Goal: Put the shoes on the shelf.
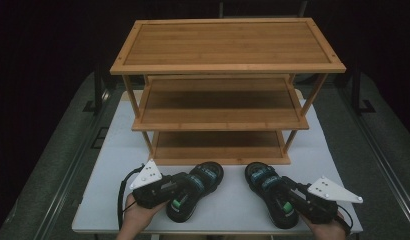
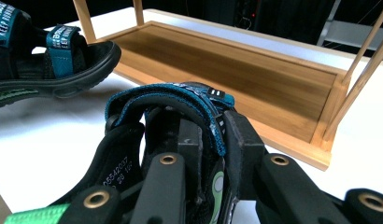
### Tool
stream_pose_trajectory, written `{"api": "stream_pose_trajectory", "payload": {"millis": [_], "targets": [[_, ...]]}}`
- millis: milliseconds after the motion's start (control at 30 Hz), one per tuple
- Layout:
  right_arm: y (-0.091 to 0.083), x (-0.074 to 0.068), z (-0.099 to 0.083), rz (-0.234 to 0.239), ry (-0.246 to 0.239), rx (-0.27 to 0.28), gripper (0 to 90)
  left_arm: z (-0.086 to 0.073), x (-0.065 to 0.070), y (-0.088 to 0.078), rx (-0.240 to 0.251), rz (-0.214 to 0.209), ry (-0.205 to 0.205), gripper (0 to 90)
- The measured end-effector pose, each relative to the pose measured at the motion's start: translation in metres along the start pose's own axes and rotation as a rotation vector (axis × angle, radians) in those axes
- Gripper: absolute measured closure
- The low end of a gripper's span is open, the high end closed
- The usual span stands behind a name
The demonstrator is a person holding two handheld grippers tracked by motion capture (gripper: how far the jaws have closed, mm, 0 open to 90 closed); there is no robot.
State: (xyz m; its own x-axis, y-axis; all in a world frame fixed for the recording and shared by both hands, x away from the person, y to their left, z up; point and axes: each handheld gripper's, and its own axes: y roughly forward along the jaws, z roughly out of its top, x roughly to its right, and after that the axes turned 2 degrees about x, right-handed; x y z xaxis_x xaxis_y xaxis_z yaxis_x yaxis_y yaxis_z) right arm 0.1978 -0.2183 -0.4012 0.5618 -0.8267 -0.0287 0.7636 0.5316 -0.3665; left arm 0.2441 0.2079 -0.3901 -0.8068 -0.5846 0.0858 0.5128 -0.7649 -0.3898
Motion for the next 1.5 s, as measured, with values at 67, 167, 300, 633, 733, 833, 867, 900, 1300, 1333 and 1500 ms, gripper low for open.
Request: {"api": "stream_pose_trajectory", "payload": {"millis": [67,167,300,633,733,833,867,900,1300,1333,1500], "targets": [[0.000,0.000,0.001,-0.001,0.001,0.004,76.8,0.001,-0.001,0.000,0.002,0.002,0.002,76.6],[0.001,-0.001,0.003,-0.007,0.008,0.011,76.8,0.002,-0.003,0.000,0.010,0.013,-0.004,76.6],[0.008,-0.006,0.007,-0.015,0.006,0.014,76.8,0.004,-0.004,0.004,0.013,0.025,-0.006,76.7],[0.026,-0.009,0.016,-0.019,-0.008,0.019,76.8,0.011,-0.009,0.014,0.041,0.084,-0.018,76.7],[0.033,-0.009,0.018,-0.027,-0.009,0.024,76.8,0.013,-0.010,0.018,0.047,0.109,-0.021,76.6],[0.044,-0.009,0.022,-0.043,-0.013,0.032,76.8,0.013,-0.012,0.025,0.047,0.144,-0.023,76.6],[0.044,-0.009,0.022,-0.043,-0.013,0.032,76.8,0.013,-0.012,0.025,0.047,0.144,-0.023,76.6],[0.049,-0.009,0.024,-0.055,-0.019,0.034,76.8,0.013,-0.013,0.029,0.051,0.162,-0.031,76.6],[0.081,-0.009,0.032,-0.111,-0.028,0.033,76.8,0.010,-0.024,0.063,0.027,0.194,-0.060,76.6],[0.084,-0.008,0.032,-0.112,-0.026,0.034,76.7,0.010,-0.024,0.063,0.027,0.194,-0.060,76.6],[0.094,-0.007,0.032,-0.115,-0.020,0.033,76.8,0.009,-0.031,0.073,0.020,0.219,-0.068,76.5]]}}
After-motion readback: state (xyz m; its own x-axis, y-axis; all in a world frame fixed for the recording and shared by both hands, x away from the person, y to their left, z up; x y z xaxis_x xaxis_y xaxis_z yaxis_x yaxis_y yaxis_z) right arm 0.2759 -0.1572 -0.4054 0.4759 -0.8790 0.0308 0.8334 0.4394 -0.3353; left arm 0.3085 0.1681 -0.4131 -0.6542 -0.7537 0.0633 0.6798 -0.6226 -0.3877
